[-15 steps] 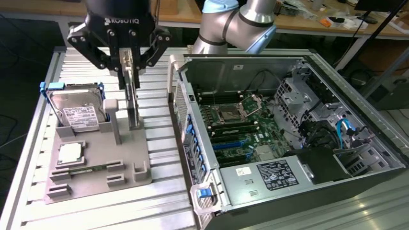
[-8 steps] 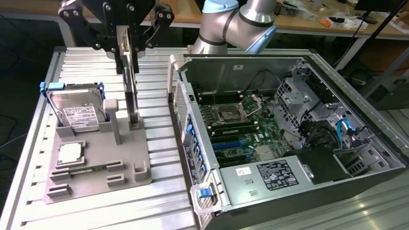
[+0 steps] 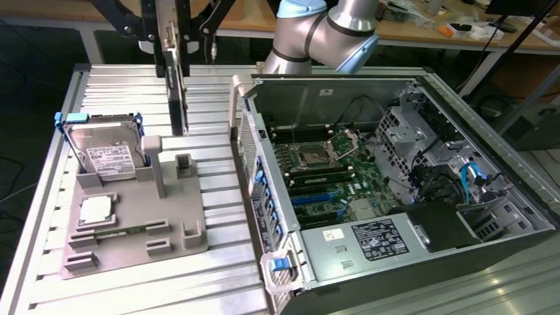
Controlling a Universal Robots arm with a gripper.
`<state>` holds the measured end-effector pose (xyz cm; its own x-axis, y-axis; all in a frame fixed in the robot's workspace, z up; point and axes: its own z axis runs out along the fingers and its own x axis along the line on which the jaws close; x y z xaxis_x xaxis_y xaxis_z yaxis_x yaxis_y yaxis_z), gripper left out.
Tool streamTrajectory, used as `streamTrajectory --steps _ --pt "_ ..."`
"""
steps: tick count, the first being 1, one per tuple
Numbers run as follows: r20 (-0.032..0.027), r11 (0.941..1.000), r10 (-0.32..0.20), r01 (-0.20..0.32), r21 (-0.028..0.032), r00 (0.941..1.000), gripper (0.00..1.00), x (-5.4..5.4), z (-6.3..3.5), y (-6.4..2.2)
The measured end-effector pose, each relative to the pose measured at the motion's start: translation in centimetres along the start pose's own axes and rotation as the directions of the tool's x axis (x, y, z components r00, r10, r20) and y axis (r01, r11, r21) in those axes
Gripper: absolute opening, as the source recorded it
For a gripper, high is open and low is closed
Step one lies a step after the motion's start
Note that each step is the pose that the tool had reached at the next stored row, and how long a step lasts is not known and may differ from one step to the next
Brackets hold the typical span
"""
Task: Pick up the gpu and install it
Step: 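Pick up the gpu and move the gpu toward the slot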
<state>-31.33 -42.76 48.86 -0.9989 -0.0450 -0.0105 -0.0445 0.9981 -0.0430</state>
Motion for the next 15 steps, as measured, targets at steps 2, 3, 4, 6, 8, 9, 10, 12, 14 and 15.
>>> streamTrajectory --steps 2,3,4,6,8,9,10,12,14,15 --pt "-0.0048 1.0000 0.000 0.000 0.0076 1.0000 0.27 -0.6 0.00 -0.02" --pt "-0.0076 0.9999 0.000 0.000 0.0107 1.0000 0.27 -1.0 0.01 -0.04" --pt "-0.0105 0.9999 0.000 0.001 0.0128 0.9999 0.27 -1.3 0.01 -0.05" --pt "-0.0150 0.9999 -0.001 0.001 0.0152 0.9999 0.27 -2.0 0.02 -0.09" --pt "-0.0172 0.9999 -0.001 0.001 0.0154 0.9999 0.27 -2.6 0.02 -0.11" --pt "-0.0181 0.9999 -0.001 0.001 0.0154 0.9998 0.27 -3.0 0.03 -0.13" --pt "-0.0188 0.9999 -0.001 0.001 0.0154 0.9998 0.27 -3.3 0.03 -0.15" --pt "-0.0202 0.9999 -0.001 0.001 0.0158 0.9998 0.27 -4.0 0.05 -0.18" --pt "-0.0204 0.9999 -0.001 0.001 0.0163 0.9998 0.27 -4.6 0.05 -0.20" --pt "-0.0205 0.9999 -0.001 0.001 0.0165 0.9998 0.27 -4.8 0.05 -0.21"
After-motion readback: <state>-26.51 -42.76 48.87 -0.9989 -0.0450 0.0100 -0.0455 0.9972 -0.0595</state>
